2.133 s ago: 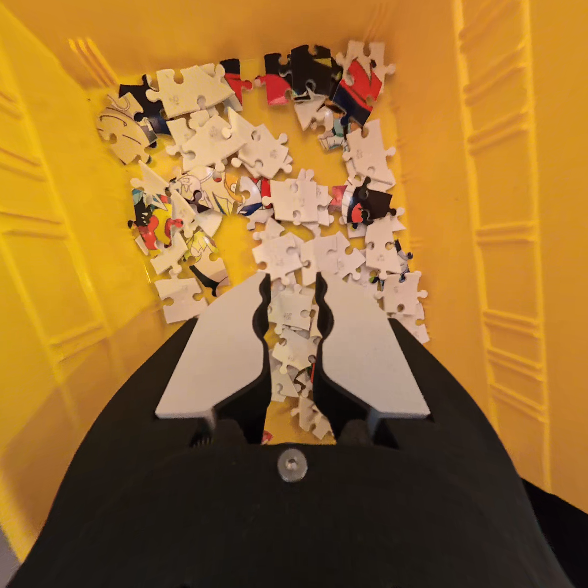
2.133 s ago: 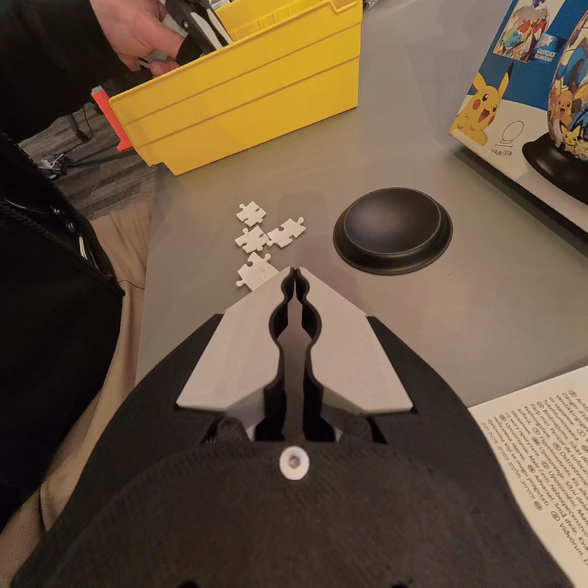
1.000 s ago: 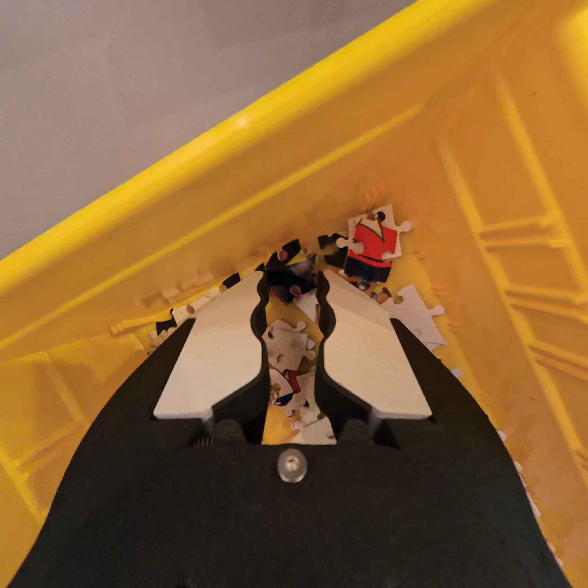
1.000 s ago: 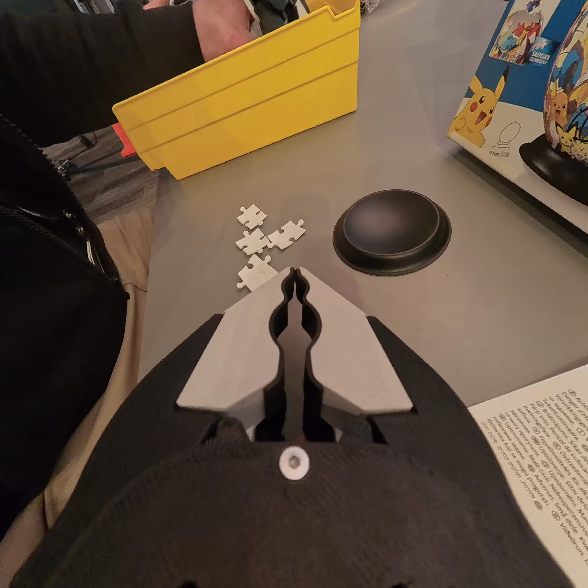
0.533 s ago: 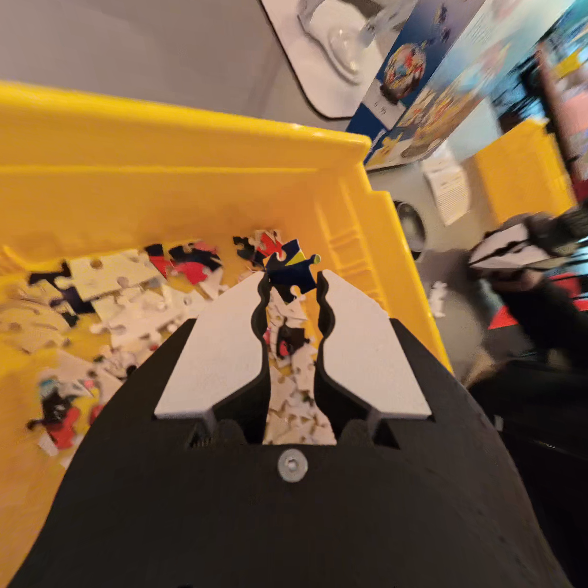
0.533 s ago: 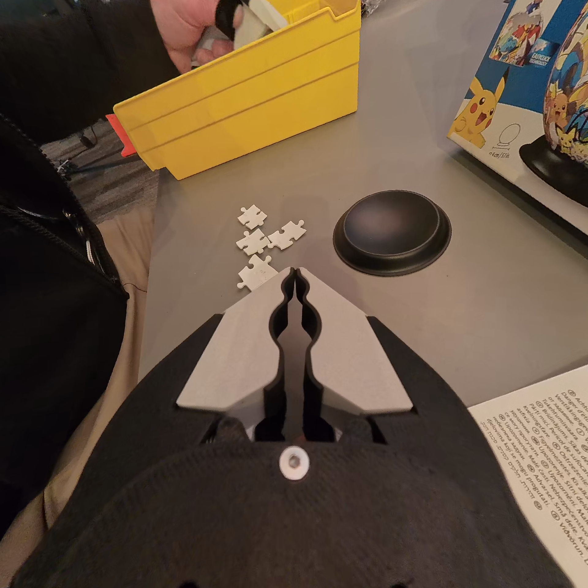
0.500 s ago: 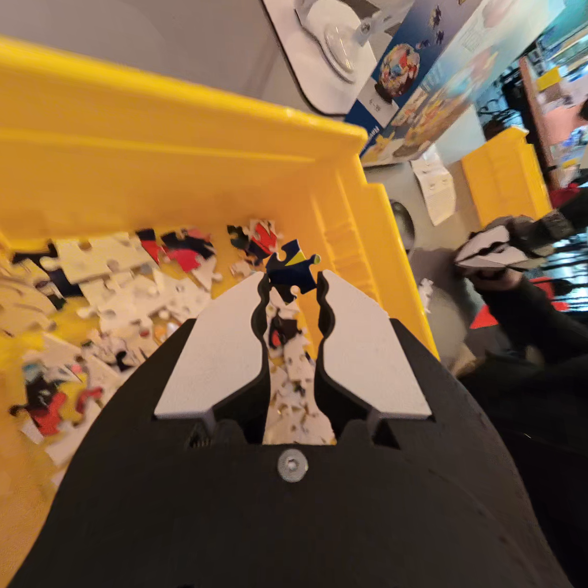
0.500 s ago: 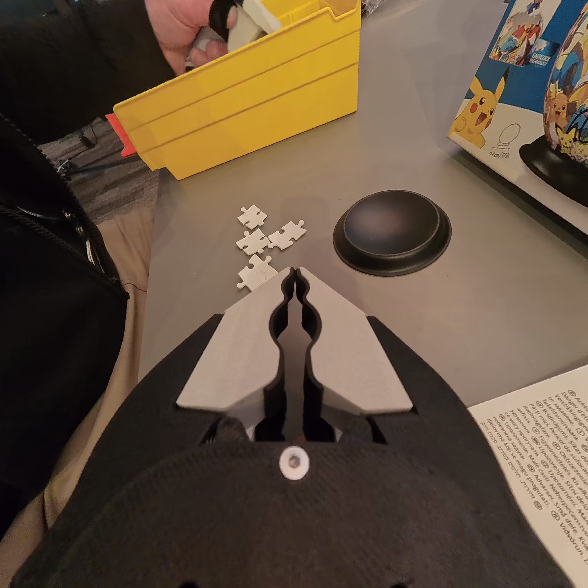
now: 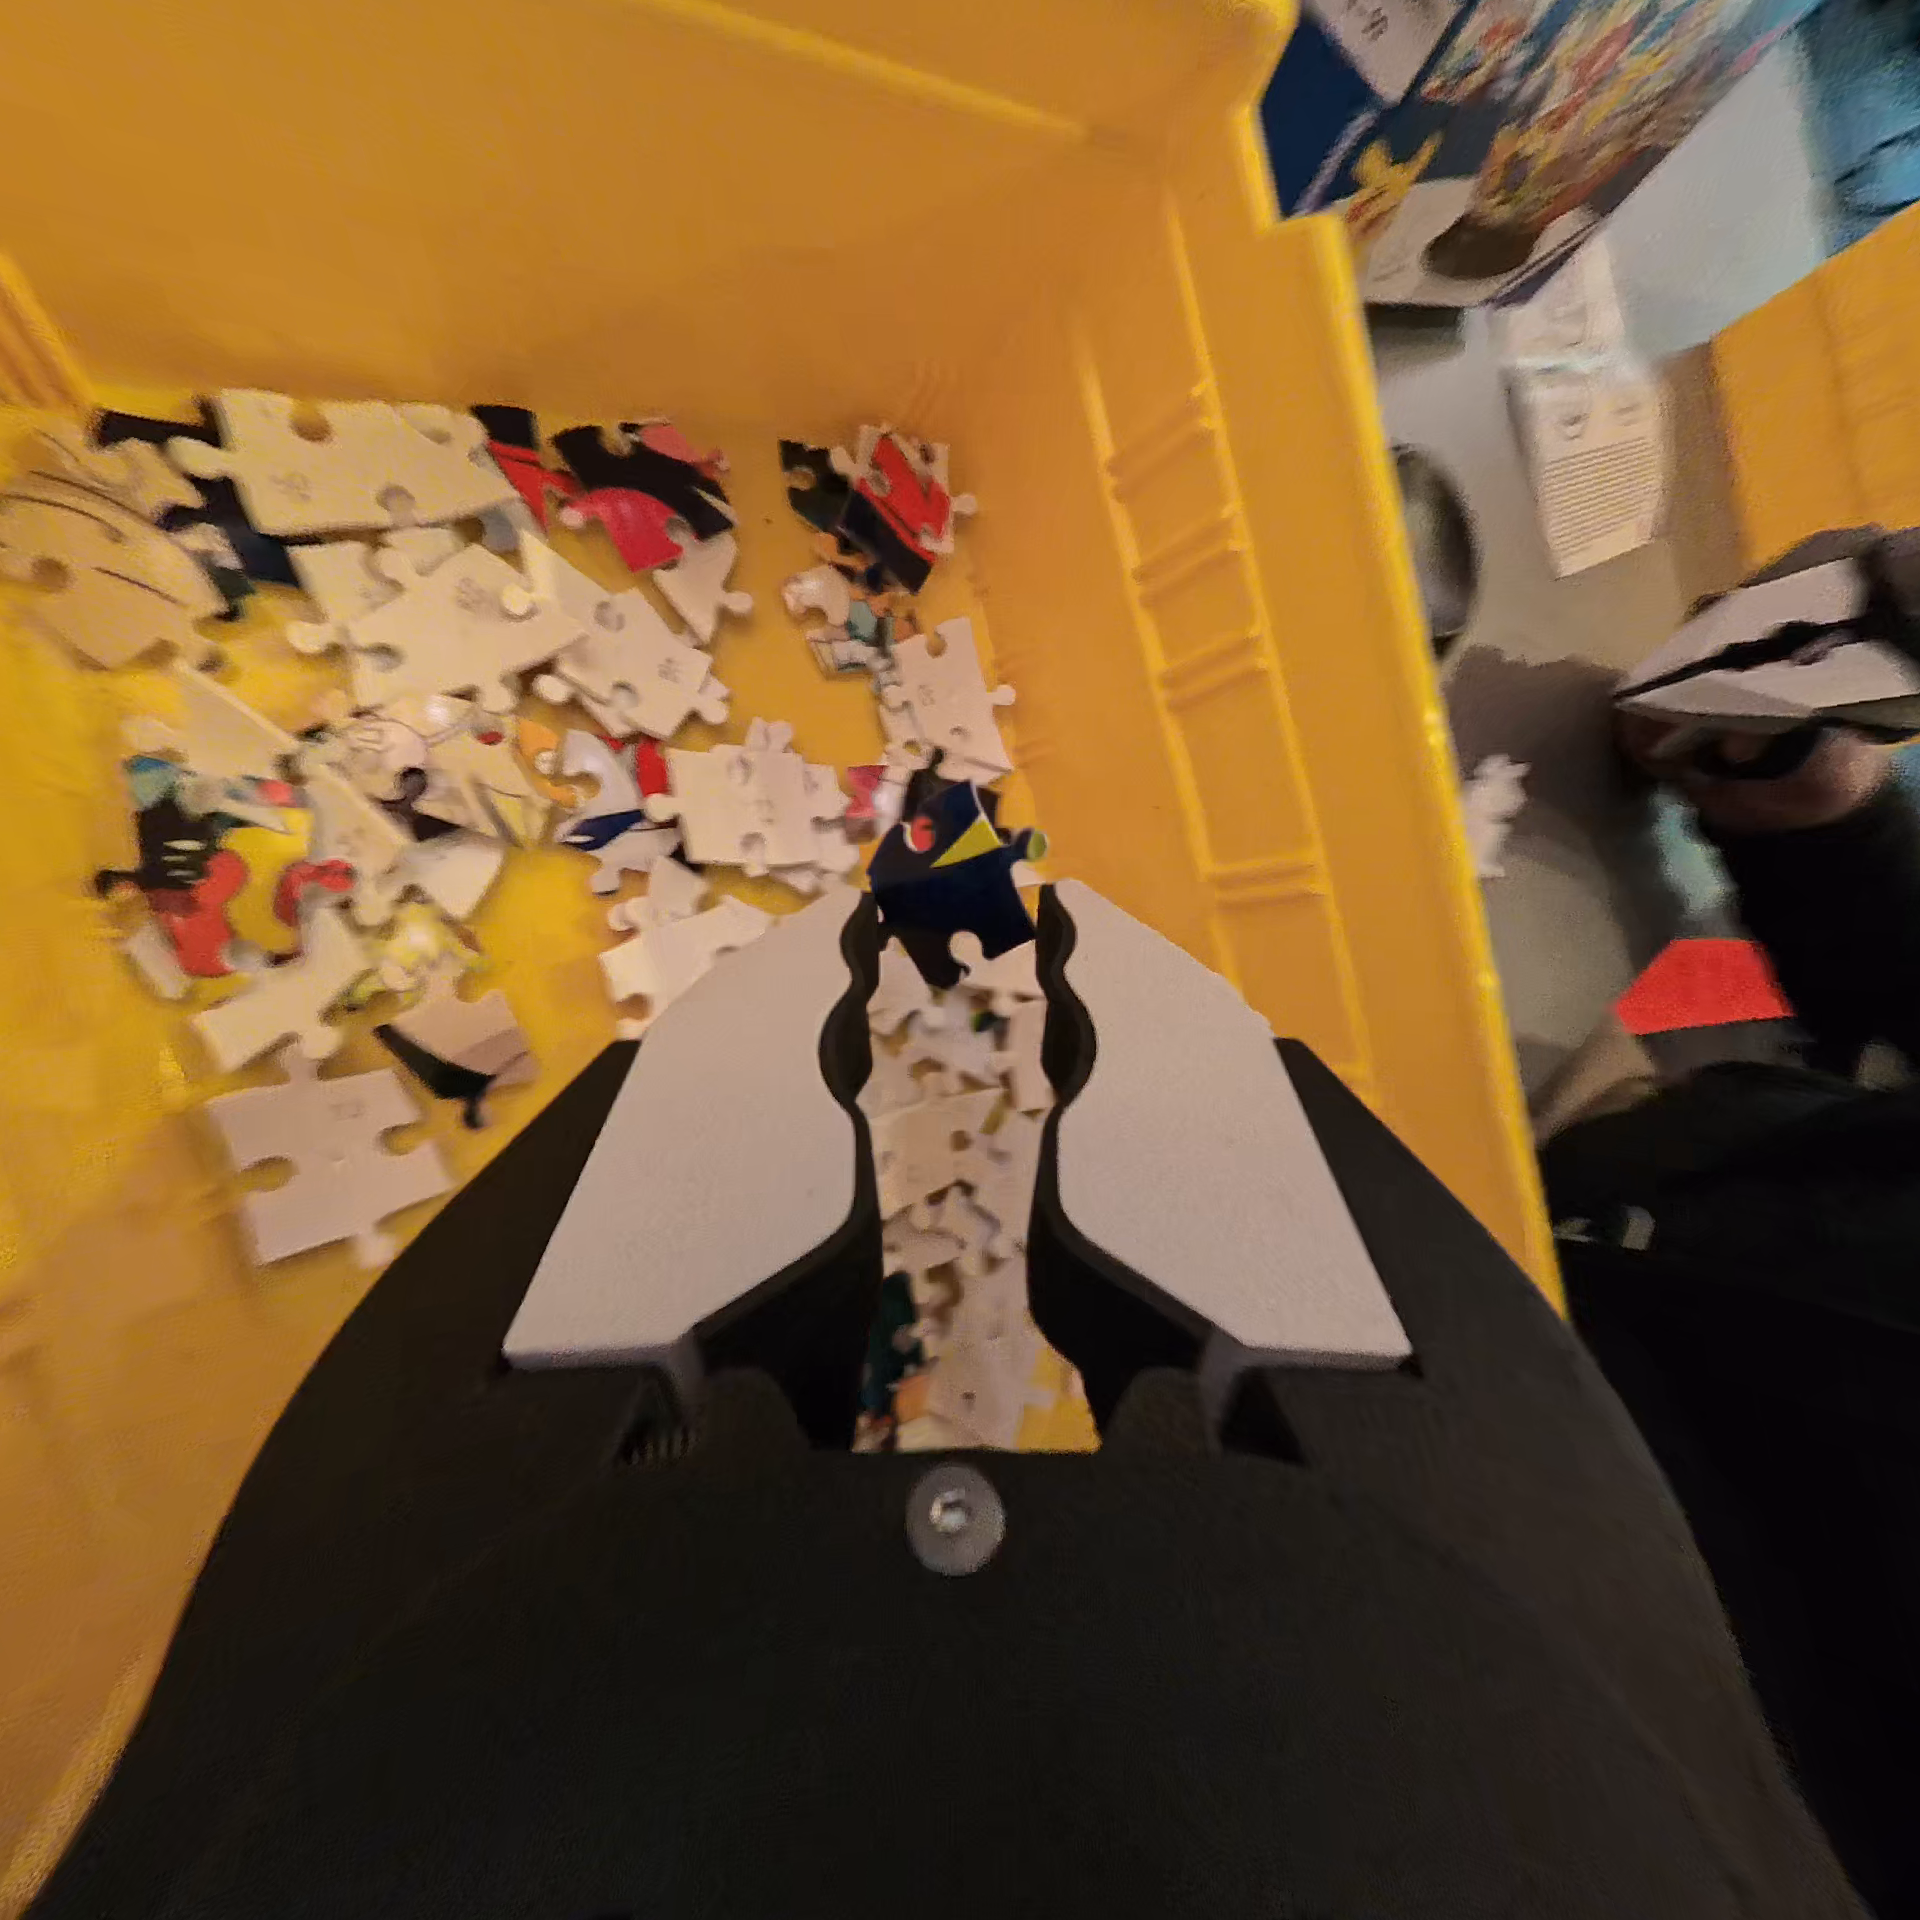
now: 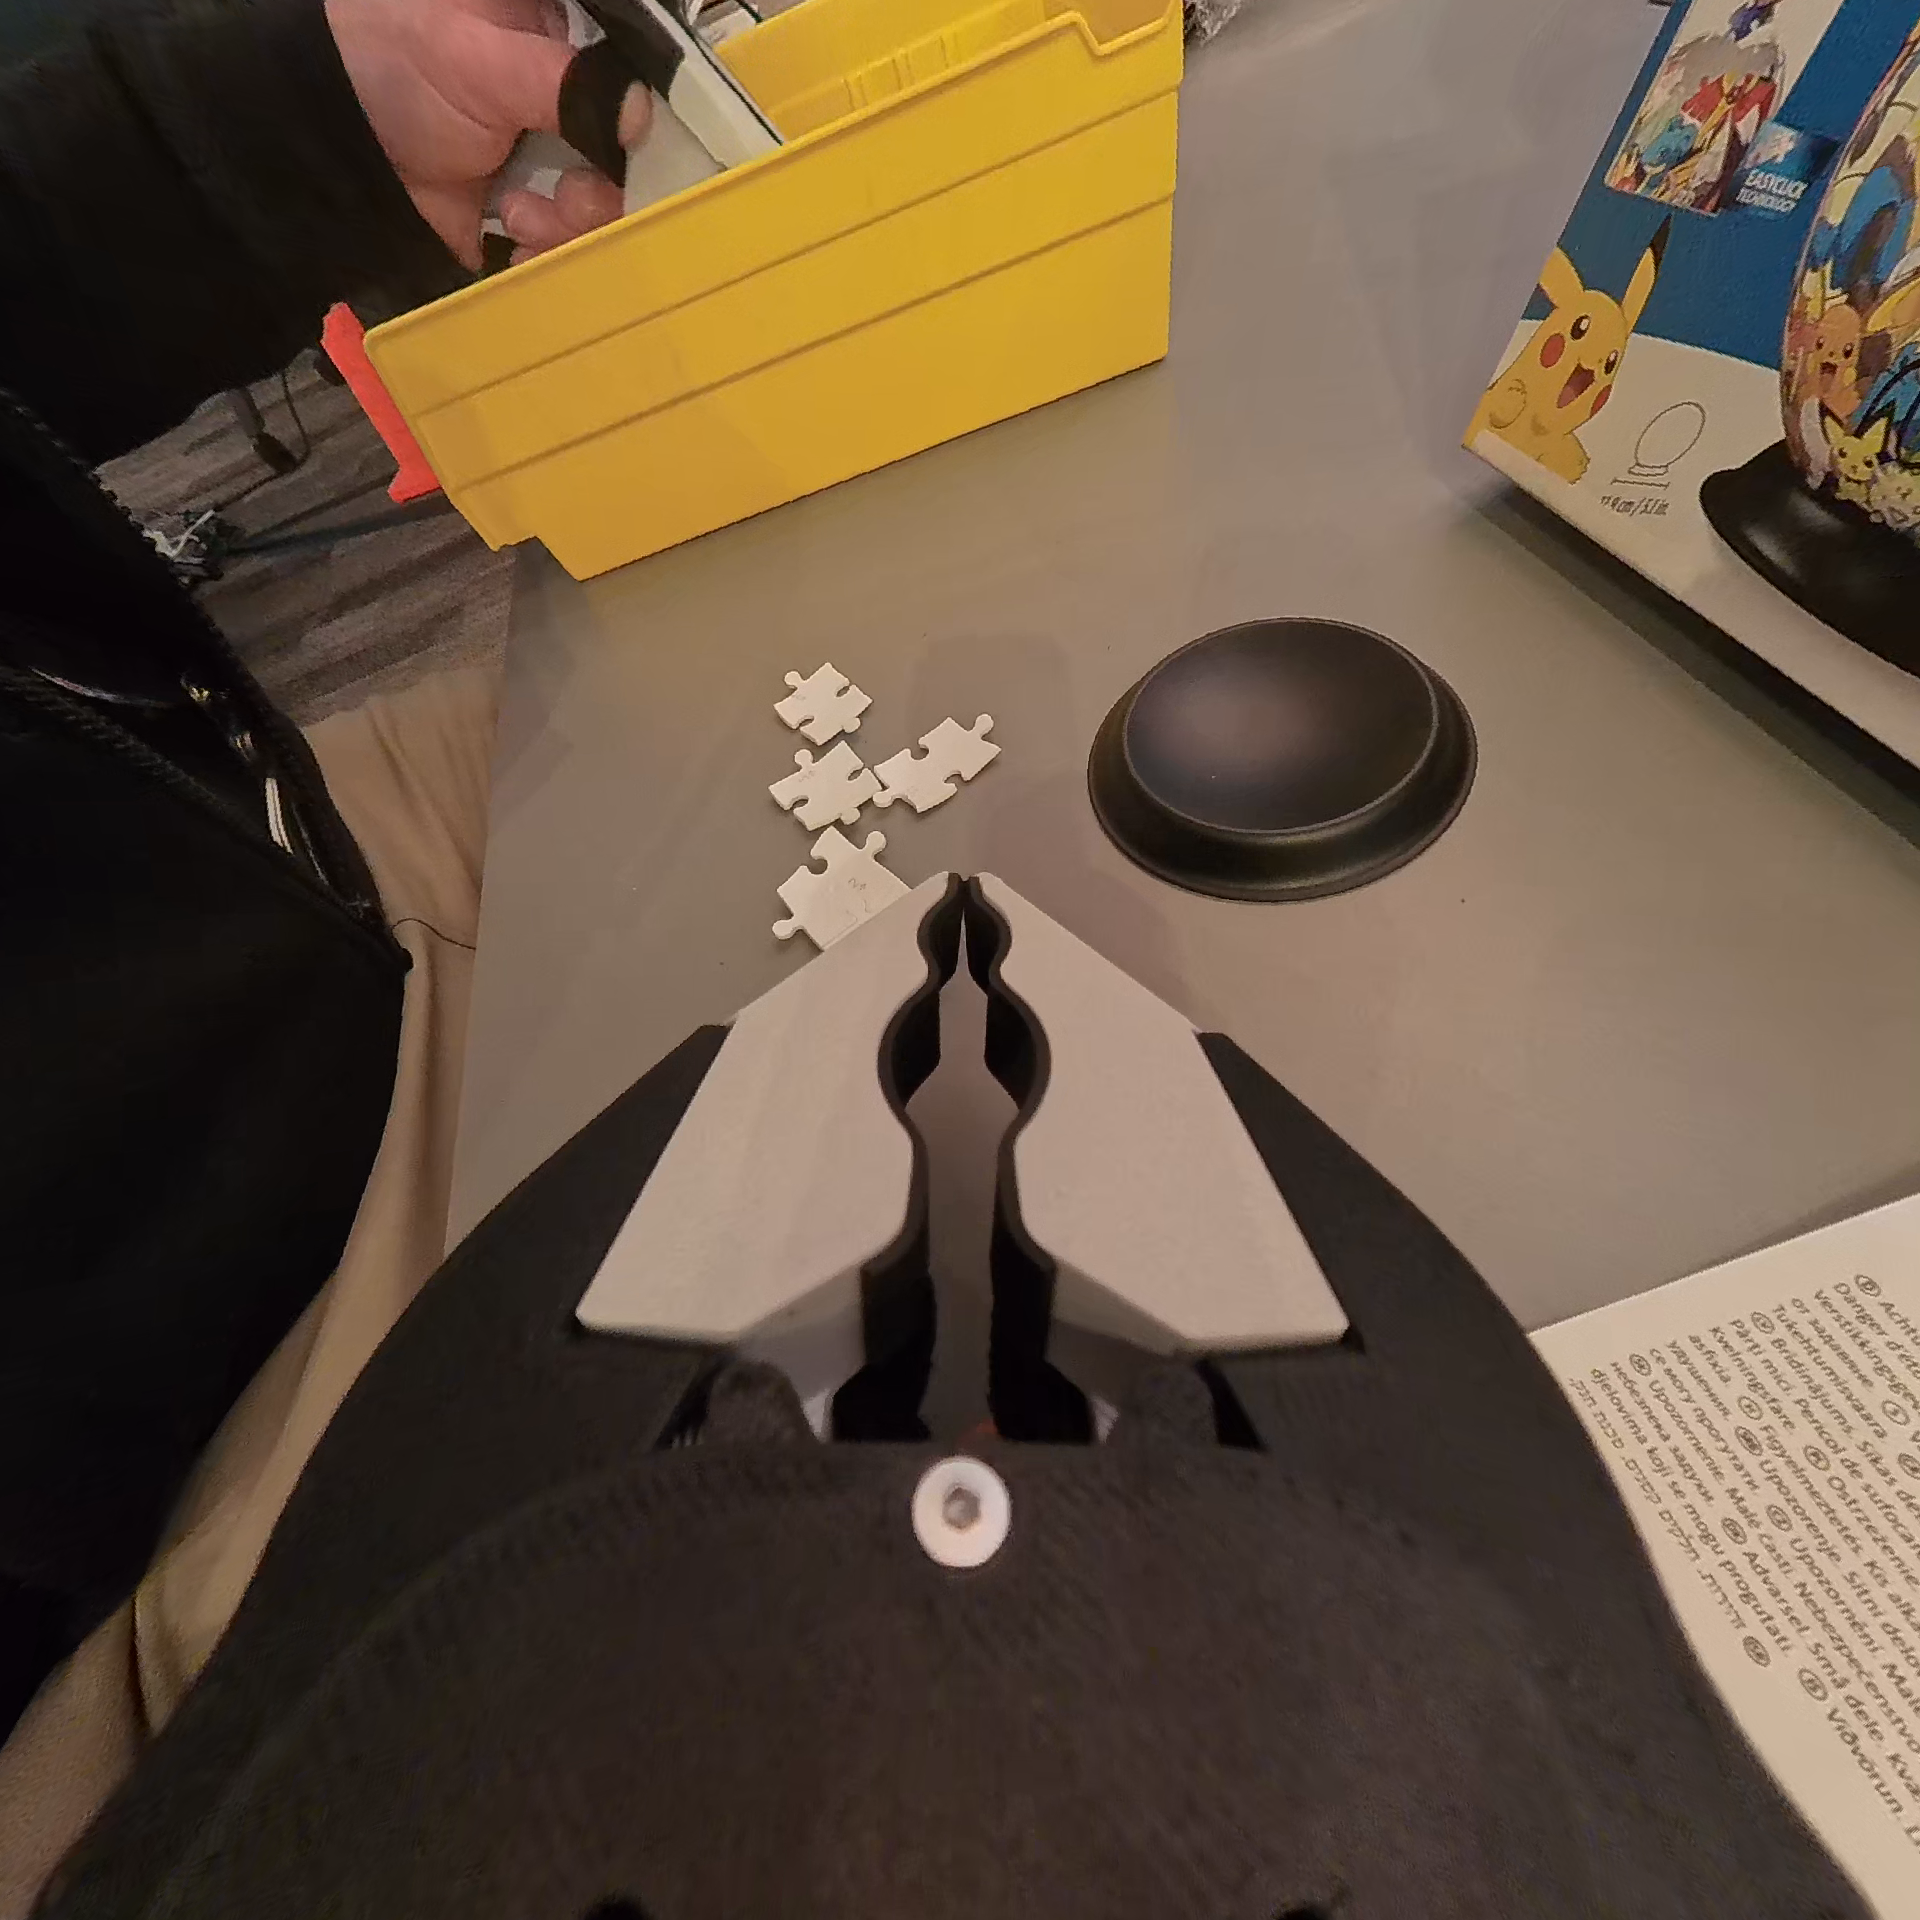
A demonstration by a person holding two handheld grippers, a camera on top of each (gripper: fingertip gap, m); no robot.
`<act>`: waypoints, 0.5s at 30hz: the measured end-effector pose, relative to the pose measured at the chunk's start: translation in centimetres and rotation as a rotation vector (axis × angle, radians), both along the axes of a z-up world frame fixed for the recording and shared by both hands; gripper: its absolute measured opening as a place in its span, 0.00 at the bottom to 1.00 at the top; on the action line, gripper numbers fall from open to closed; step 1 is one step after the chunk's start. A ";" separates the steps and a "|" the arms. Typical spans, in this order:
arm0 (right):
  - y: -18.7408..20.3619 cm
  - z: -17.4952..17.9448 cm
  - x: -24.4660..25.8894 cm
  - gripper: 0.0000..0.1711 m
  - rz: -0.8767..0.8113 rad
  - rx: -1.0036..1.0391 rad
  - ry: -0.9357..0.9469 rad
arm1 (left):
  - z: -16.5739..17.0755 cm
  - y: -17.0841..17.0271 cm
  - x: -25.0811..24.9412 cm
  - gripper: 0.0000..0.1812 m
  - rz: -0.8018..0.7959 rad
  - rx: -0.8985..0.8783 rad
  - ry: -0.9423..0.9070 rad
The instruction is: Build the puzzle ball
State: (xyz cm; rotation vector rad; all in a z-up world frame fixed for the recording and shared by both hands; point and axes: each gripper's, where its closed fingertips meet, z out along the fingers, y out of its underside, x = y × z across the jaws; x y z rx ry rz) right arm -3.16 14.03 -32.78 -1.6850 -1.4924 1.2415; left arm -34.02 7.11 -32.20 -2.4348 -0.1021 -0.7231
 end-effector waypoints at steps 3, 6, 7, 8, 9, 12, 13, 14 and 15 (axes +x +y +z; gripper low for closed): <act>0.0 0.0 0.0 0.00 0.000 0.002 0.002 | 1.9 0.3 1.4 0.16 0.003 0.071 -0.270; 0.0 0.1 0.0 0.00 -0.001 0.001 0.005 | 4.6 0.6 1.4 0.16 0.026 0.185 -0.509; 0.0 0.1 0.0 0.00 -0.001 0.001 0.006 | 5.4 0.4 1.5 0.16 0.009 0.211 -0.553; 0.0 0.1 0.0 0.00 0.000 0.000 0.005 | 5.9 0.3 1.7 0.16 -0.005 0.227 -0.585; 0.0 0.1 0.0 0.00 0.000 0.000 0.005 | 6.4 0.2 1.8 0.16 -0.011 0.243 -0.611; 0.0 0.1 0.0 0.00 0.000 0.000 0.006 | 7.9 0.1 1.9 0.16 -0.029 0.289 -0.690; 0.0 0.1 0.0 0.00 -0.001 0.001 0.006 | 8.3 0.1 1.8 0.16 -0.028 0.304 -0.712; 0.0 0.1 0.0 0.00 -0.001 0.002 0.006 | 8.7 0.1 1.8 0.16 -0.032 0.322 -0.740; 0.0 0.1 0.0 0.00 -0.001 0.003 0.006 | 9.1 0.1 1.6 0.16 -0.028 0.339 -0.767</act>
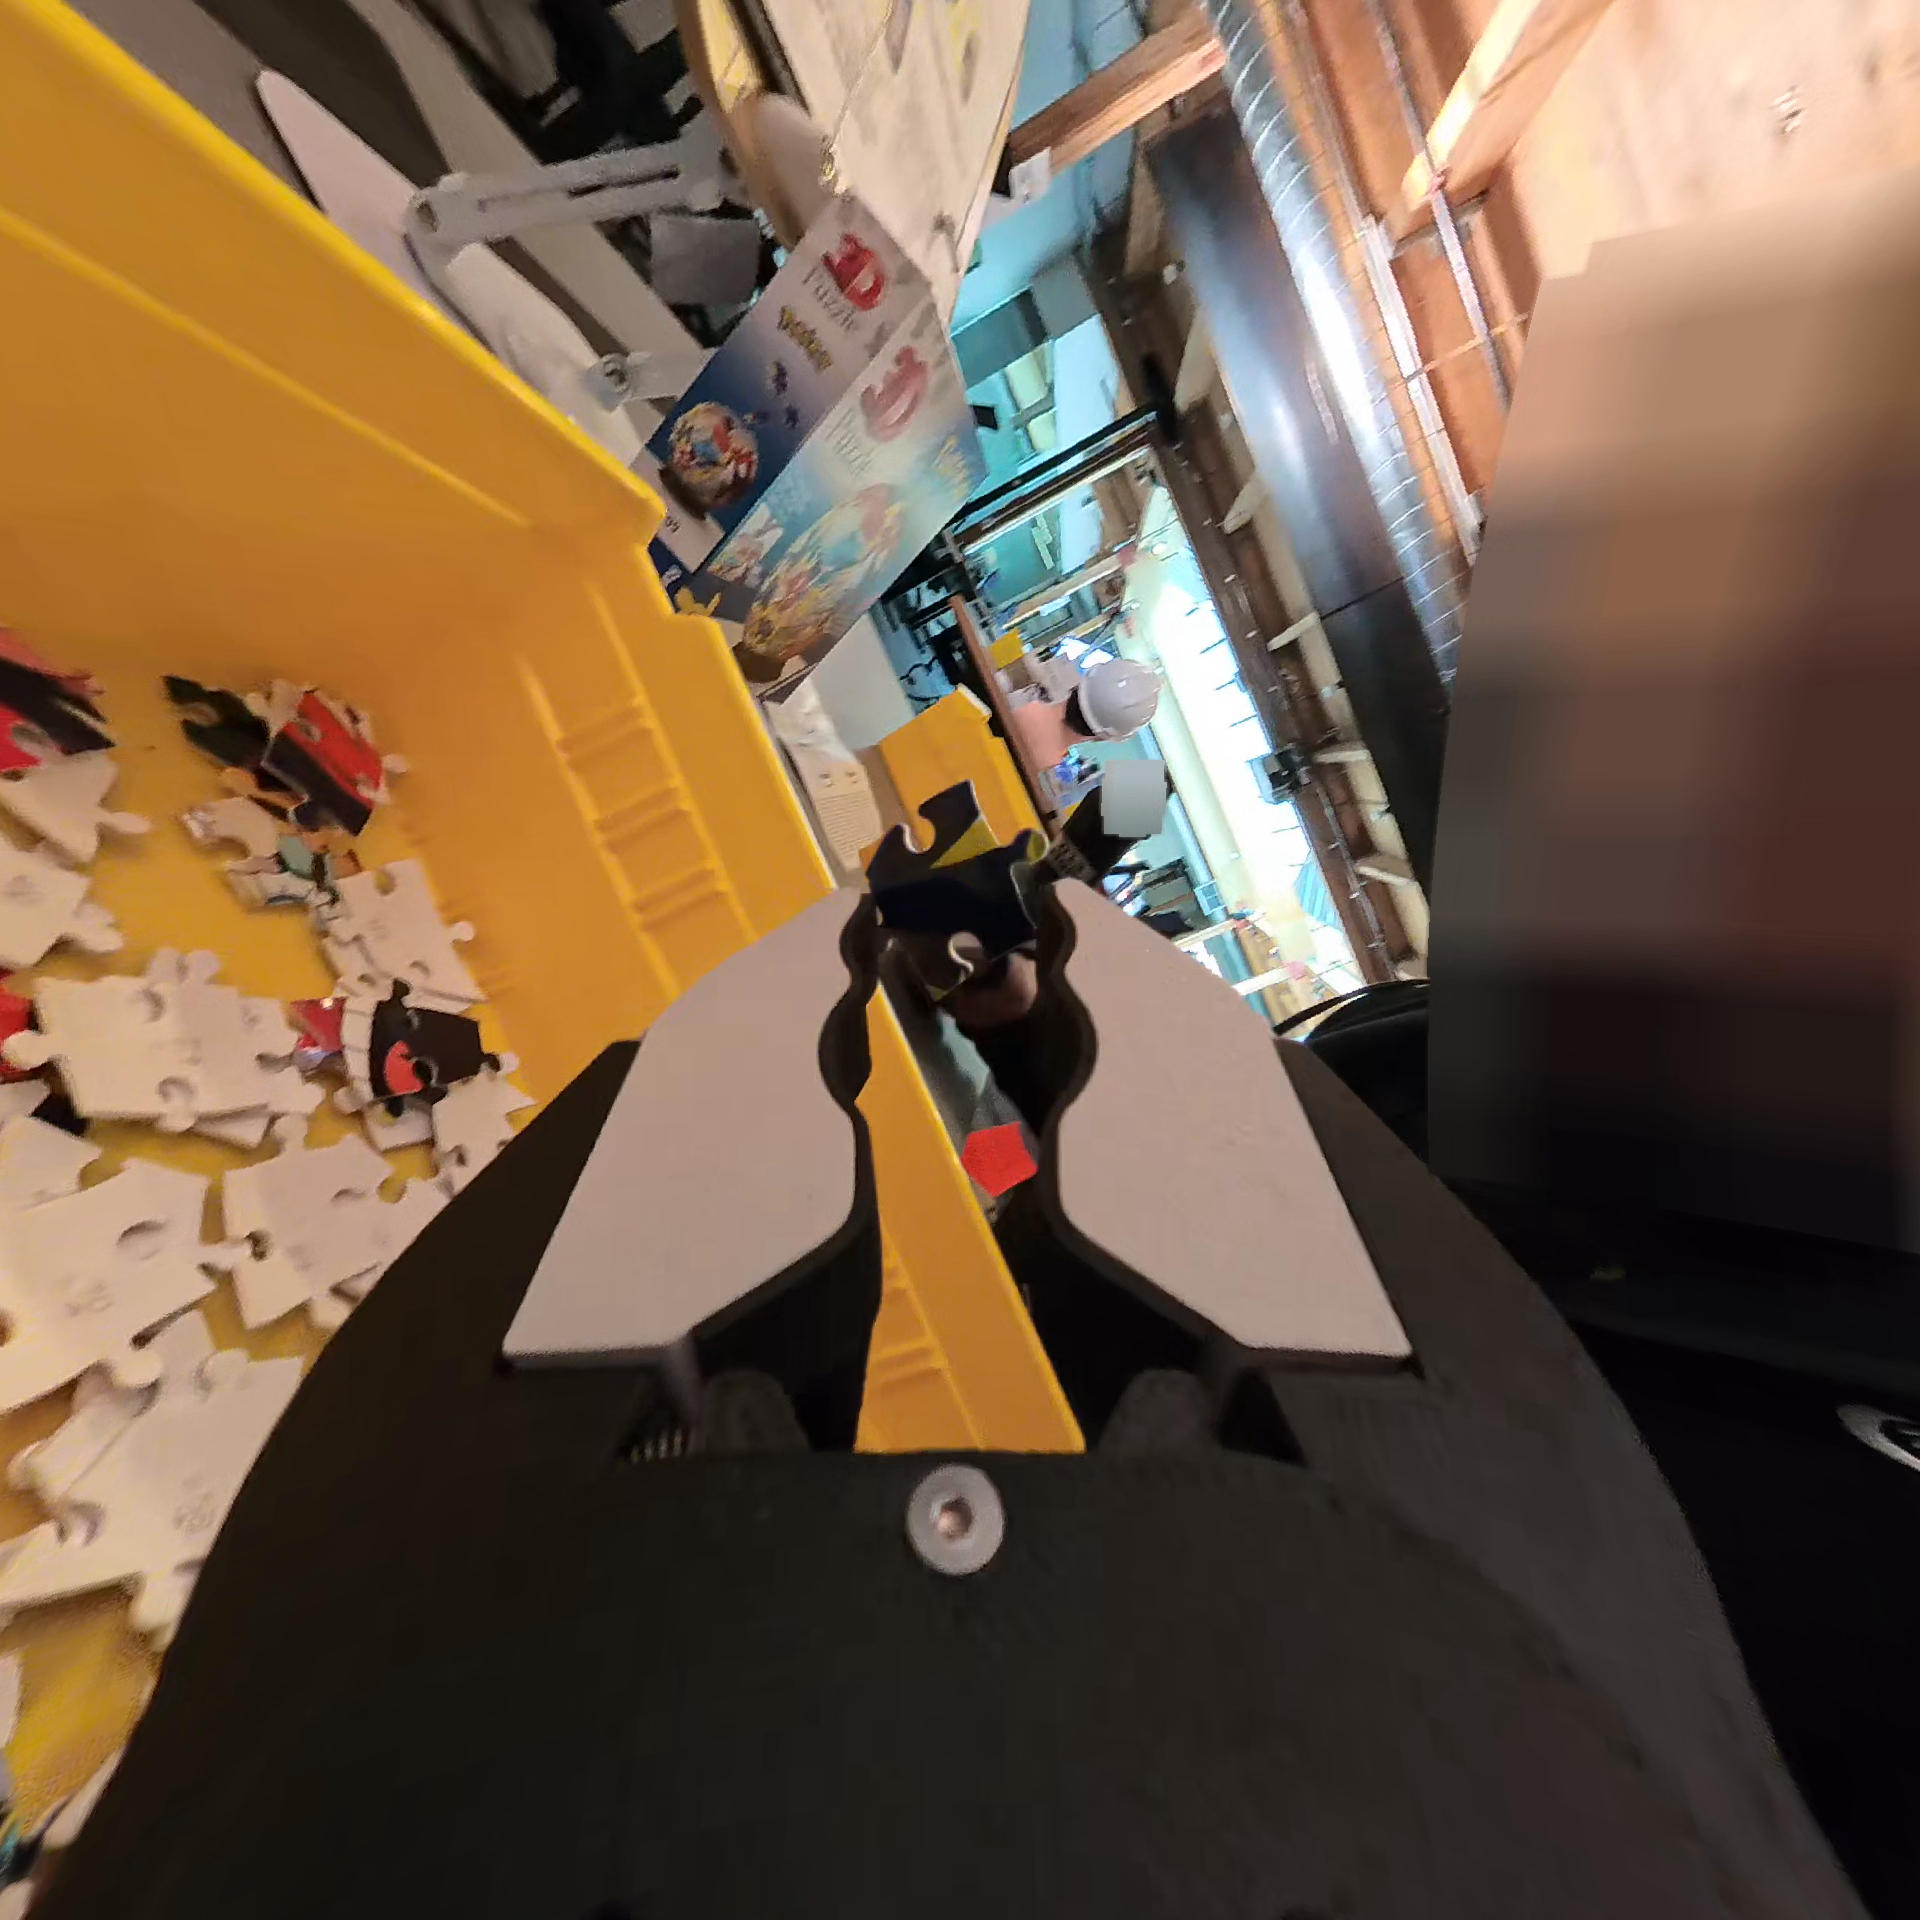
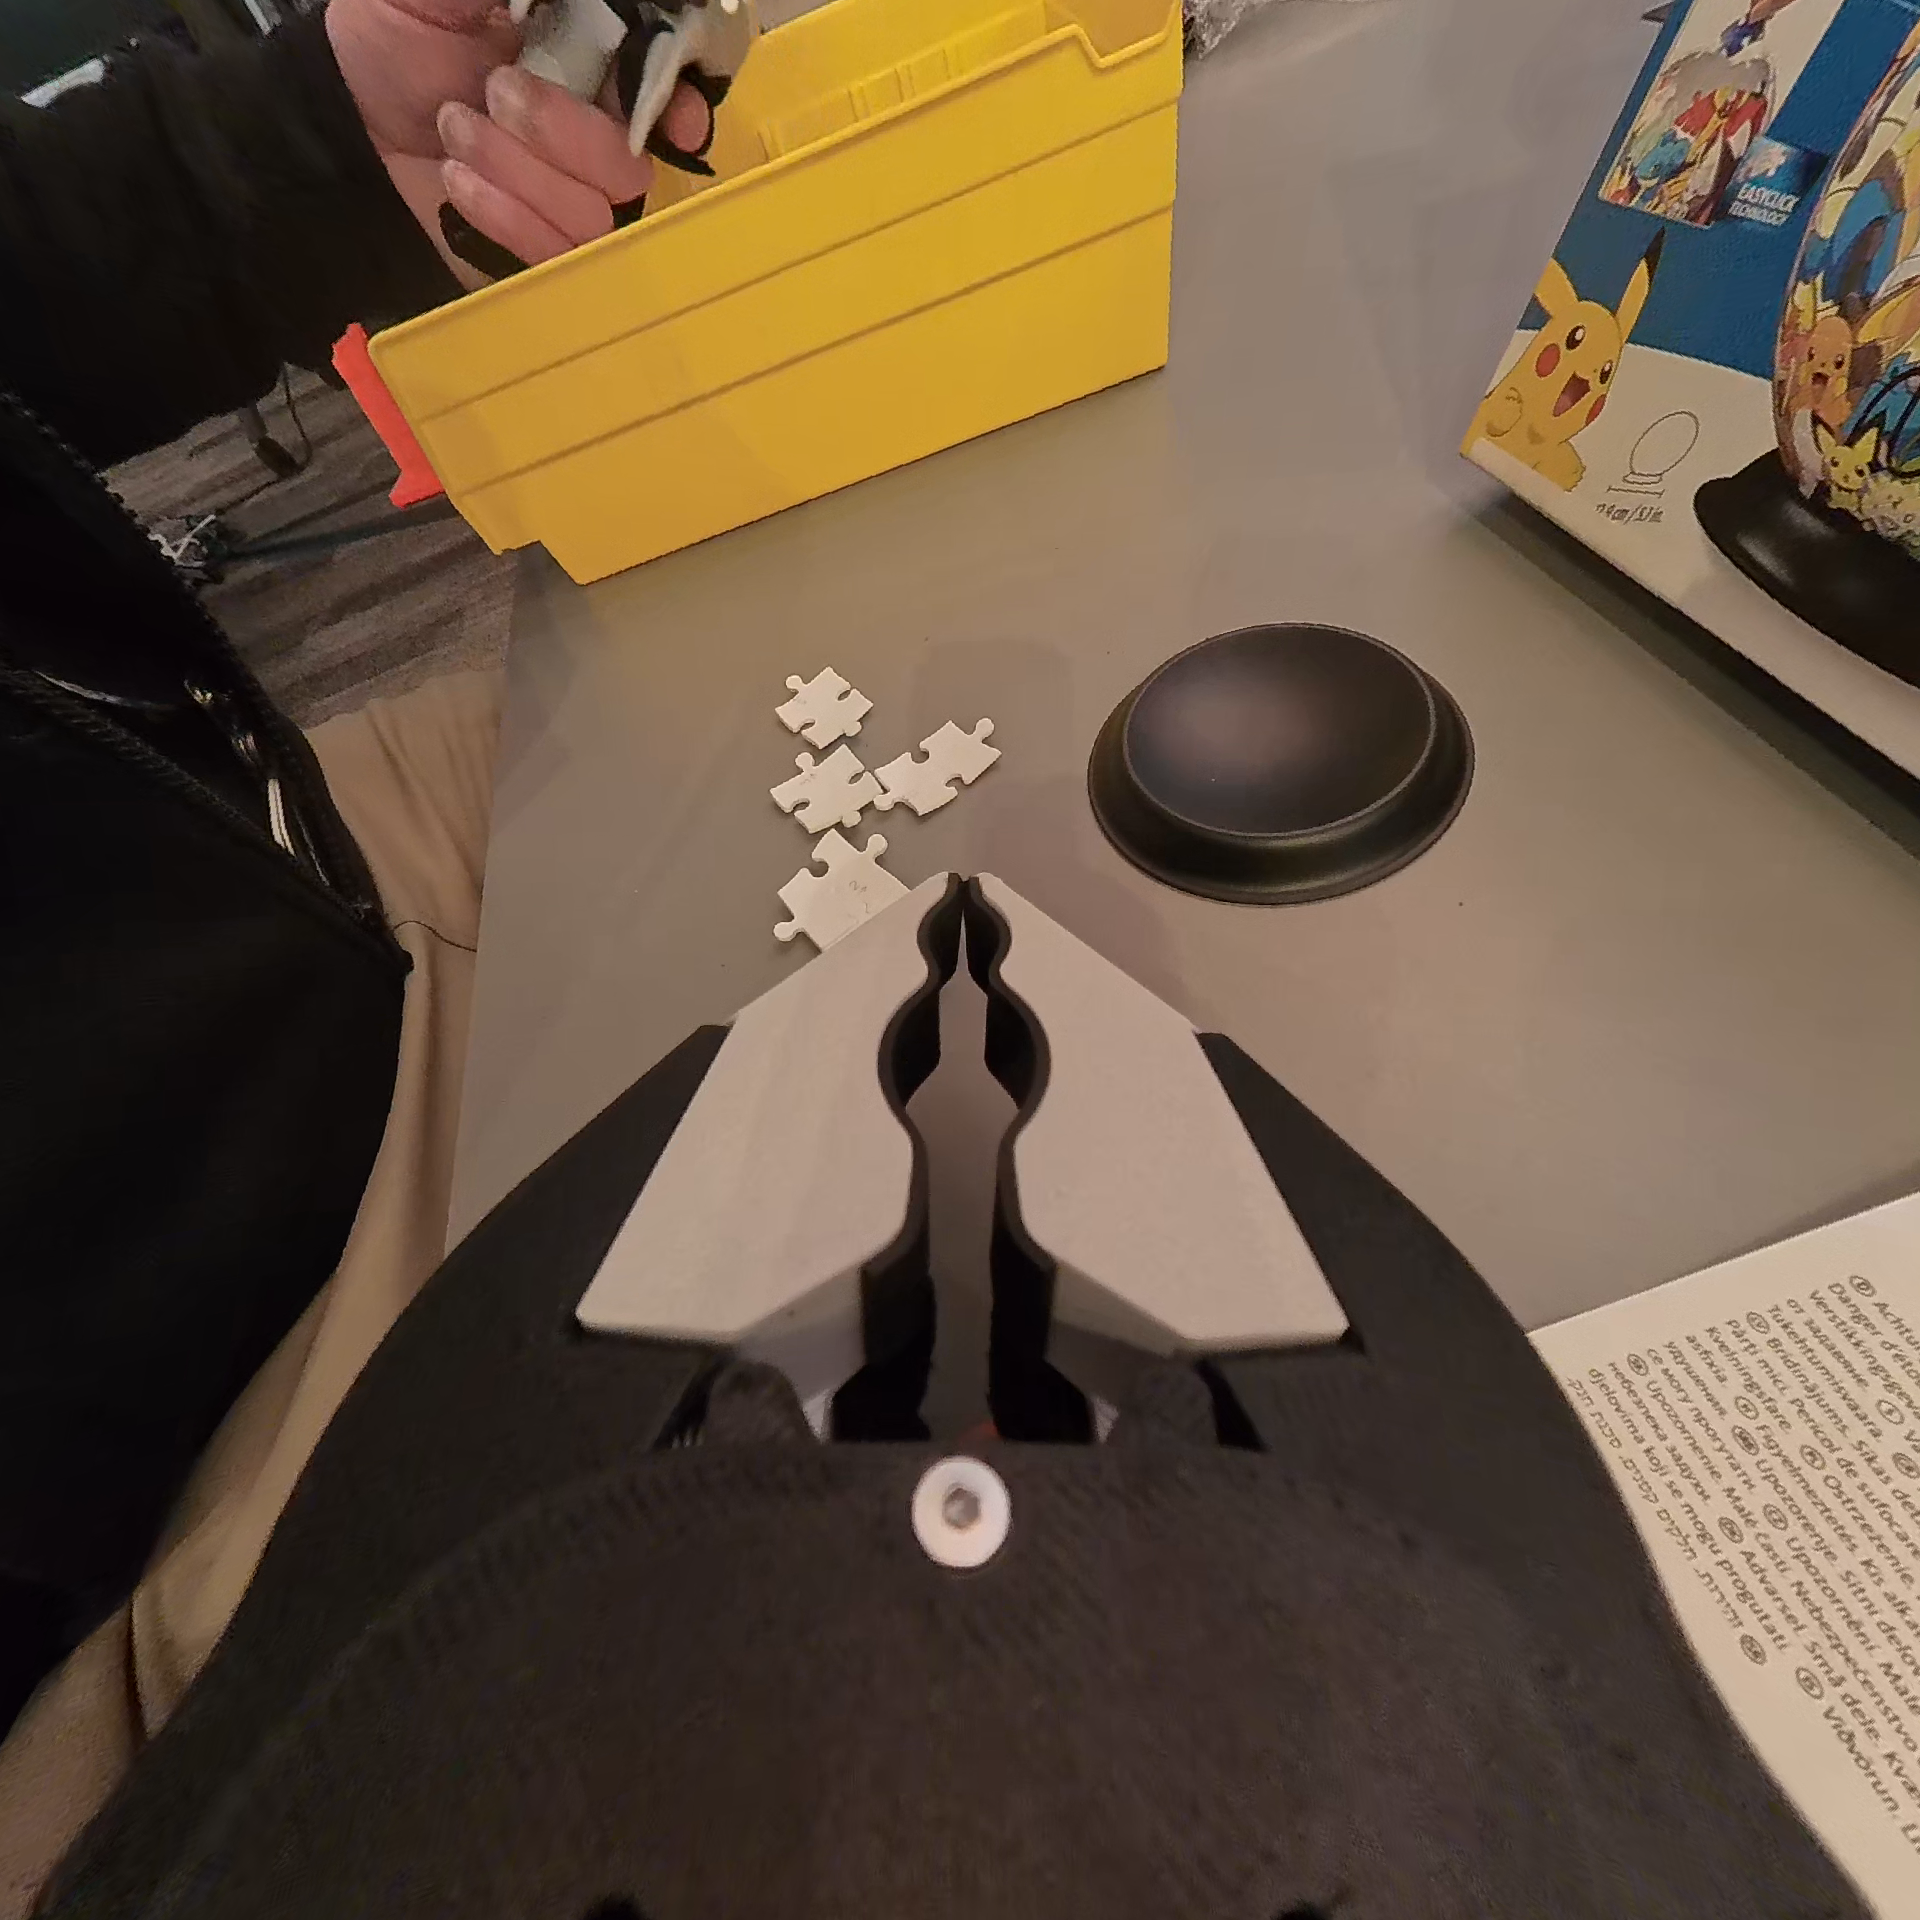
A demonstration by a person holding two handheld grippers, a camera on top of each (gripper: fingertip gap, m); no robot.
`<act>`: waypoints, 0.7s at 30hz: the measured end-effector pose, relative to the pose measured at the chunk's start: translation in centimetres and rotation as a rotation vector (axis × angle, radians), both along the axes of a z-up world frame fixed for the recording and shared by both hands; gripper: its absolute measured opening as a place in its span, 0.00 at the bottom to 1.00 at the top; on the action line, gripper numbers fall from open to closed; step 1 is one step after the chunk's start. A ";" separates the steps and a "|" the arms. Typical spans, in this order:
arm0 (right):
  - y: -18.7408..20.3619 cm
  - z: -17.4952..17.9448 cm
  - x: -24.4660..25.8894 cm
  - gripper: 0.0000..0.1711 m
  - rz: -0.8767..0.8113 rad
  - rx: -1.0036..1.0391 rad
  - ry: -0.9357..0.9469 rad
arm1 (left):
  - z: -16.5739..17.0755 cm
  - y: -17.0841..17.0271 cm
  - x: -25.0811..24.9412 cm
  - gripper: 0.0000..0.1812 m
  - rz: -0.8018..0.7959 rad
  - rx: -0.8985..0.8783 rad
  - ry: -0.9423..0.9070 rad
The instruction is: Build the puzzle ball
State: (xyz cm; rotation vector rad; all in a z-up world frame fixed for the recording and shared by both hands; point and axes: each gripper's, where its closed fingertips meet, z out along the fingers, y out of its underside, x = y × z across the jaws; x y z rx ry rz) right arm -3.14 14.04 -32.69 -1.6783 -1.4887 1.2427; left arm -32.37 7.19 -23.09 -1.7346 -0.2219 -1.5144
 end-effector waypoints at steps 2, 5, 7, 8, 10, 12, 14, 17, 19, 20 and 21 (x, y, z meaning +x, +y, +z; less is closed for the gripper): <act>0.0 0.0 0.0 0.00 -0.001 0.001 0.001 | 0.6 -0.1 0.0 0.16 0.001 0.026 -0.034; 0.0 0.0 0.0 0.00 0.000 -0.001 0.002 | 0.9 -0.3 0.3 0.16 -0.012 0.046 -0.045; 0.0 0.0 0.0 0.00 0.000 -0.001 0.003 | 1.0 -0.3 0.2 0.16 -0.004 0.052 -0.045; 0.0 0.0 0.0 0.00 0.000 -0.001 0.003 | 0.9 -0.3 0.2 0.16 -0.005 0.042 -0.033; 0.0 0.1 0.0 0.00 0.000 -0.001 0.005 | 0.1 -0.4 0.4 0.16 -0.011 0.012 0.024; 0.0 0.1 0.0 0.00 0.000 0.000 0.006 | -3.3 -0.4 0.0 0.16 0.012 -0.133 0.277; 0.0 0.1 0.0 0.00 0.001 0.000 0.004 | -5.8 -0.8 -0.6 0.19 0.009 -0.212 0.525; 0.0 0.0 0.0 0.00 0.001 0.000 0.001 | -8.6 -1.6 -1.4 0.23 -0.020 -0.326 0.760; 0.0 0.0 0.0 0.00 0.001 0.002 0.000 | -9.9 -2.0 -2.0 0.27 -0.032 -0.386 0.897; 0.0 0.0 0.0 0.00 0.001 0.001 -0.002 | -10.1 -1.8 -2.2 0.30 -0.028 -0.391 0.949; 0.0 -0.1 0.0 0.00 0.001 0.001 -0.003 | -9.8 -1.2 -2.5 0.31 -0.002 -0.373 0.991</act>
